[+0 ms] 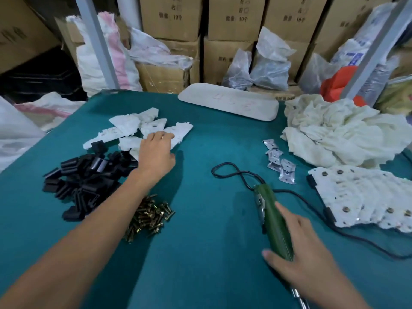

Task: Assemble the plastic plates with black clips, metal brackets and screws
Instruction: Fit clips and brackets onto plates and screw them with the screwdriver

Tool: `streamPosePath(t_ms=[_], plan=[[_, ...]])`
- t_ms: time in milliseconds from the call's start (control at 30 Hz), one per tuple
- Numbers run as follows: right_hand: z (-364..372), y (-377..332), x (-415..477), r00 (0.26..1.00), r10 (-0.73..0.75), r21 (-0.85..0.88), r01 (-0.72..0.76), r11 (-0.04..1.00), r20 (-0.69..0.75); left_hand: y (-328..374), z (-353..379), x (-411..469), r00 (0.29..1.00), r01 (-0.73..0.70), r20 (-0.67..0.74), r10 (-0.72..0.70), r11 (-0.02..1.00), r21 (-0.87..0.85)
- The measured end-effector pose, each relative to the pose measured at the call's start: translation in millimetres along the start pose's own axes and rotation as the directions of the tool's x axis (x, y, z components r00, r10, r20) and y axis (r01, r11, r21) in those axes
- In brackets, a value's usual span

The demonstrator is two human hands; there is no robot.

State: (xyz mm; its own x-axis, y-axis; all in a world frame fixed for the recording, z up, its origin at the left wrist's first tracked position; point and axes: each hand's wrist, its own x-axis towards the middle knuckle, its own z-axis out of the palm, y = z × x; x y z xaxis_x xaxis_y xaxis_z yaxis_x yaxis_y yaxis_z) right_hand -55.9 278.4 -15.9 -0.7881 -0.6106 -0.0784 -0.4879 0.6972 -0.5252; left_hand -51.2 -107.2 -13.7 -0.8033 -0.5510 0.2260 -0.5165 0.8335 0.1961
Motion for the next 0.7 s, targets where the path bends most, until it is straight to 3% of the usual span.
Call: streamPosePath(t_ms=[100,200,267,367,467,533,600,700], plan=[[8.3,5.0,0.1,0.996,0.080,0.076,-0.077,0.994,-0.040,-5.8,8.5,23.6,0.998,-0.045,0.064,0.025,0.941,0.335],[-2.7,16.0,2.7,0.987,0.130,0.038,-0.126,0.991,-0.095,-10.5,8.3,32.3,0.995,-0.096,0.020,0.098,0.884,0.457],[-14.2,24.9,5.2,0.976,0.178,0.008,-0.178,0.984,-0.122,-15.9,4.0,31.9,0.978,-0.129,-0.101,0.185,0.904,0.407],[-28.8,30.5,9.3,0.970,0.224,-0.112,-0.234,0.966,-0.097,-17.5,-10.3,25.8,0.930,-0.154,-0.310,0.197,0.975,0.160],[-29.9,22.3,9.8,0.965,0.097,-0.127,-0.130,0.983,-0.242,-3.0,-30.1,6.5,0.925,-0.184,-0.361,0.116,0.970,-0.158],[-23.4,3.7,4.9,0.950,0.000,0.001,0.000,1.000,-0.312,13.9,-36.2,-26.0,0.898,-0.279,-0.410,0.158,0.927,-0.253],[-11.9,-19.0,7.4,0.966,0.015,0.305,0.066,0.950,-0.257,36.8,-32.3,-74.8,0.846,-0.409,-0.461,0.268,0.881,-0.239],[12.5,-40.5,28.4,0.990,0.139,0.772,-0.066,0.632,-0.029,65.4,-11.1,-146.5,0.737,-0.597,-0.511,0.442,0.781,-0.185]])
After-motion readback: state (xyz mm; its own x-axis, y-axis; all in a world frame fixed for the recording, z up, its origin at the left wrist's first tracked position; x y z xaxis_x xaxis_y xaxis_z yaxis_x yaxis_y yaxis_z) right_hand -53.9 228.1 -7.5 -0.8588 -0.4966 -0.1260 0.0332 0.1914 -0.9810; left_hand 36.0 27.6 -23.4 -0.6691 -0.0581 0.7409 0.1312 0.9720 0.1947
